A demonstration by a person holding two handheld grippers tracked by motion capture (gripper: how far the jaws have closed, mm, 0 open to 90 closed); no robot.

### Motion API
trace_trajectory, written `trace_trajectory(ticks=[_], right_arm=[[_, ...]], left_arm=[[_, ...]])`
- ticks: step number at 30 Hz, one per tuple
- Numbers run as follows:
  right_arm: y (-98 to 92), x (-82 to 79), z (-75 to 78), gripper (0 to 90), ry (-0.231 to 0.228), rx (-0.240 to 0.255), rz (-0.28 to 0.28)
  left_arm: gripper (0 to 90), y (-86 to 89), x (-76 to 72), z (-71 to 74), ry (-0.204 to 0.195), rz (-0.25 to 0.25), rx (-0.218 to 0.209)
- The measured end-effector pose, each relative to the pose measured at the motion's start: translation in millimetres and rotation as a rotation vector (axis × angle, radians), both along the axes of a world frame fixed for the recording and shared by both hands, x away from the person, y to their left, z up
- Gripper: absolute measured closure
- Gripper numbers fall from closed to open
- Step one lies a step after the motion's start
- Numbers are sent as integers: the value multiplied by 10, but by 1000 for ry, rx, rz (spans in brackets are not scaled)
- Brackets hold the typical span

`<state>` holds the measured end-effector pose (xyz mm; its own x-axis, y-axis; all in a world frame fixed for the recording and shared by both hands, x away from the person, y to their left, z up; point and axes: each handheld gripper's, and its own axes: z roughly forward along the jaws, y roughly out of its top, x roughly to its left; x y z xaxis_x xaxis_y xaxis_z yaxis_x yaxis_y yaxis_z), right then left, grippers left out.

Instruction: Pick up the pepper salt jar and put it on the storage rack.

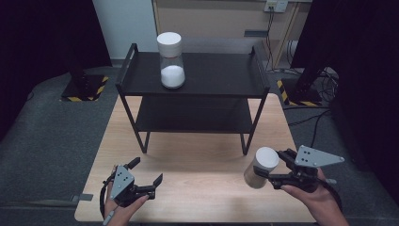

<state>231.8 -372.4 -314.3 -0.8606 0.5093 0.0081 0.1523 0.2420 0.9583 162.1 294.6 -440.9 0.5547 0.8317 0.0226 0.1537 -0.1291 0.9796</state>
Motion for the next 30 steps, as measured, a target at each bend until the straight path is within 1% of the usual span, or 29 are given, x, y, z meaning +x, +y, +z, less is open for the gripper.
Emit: trace_trajectory(ticks=[9,12,18,21,30], right_arm=[[42,28,101,346,-15,-7,5],[54,41,137,347,-14,-7,10],[78,64,211,346,-21,-13,13],[81,80,249,346,-19,-9,15],[115,126,413,346,-28,-20,20]], left_arm=[[20,0,-4,3,-1,2,5],[20,10,-1,-9,2,3,-6],[20,-2,-6,1,-1,4,14],[20,3,-2,-2,0,1,6],[20,10,-5,-2,0,3,4]])
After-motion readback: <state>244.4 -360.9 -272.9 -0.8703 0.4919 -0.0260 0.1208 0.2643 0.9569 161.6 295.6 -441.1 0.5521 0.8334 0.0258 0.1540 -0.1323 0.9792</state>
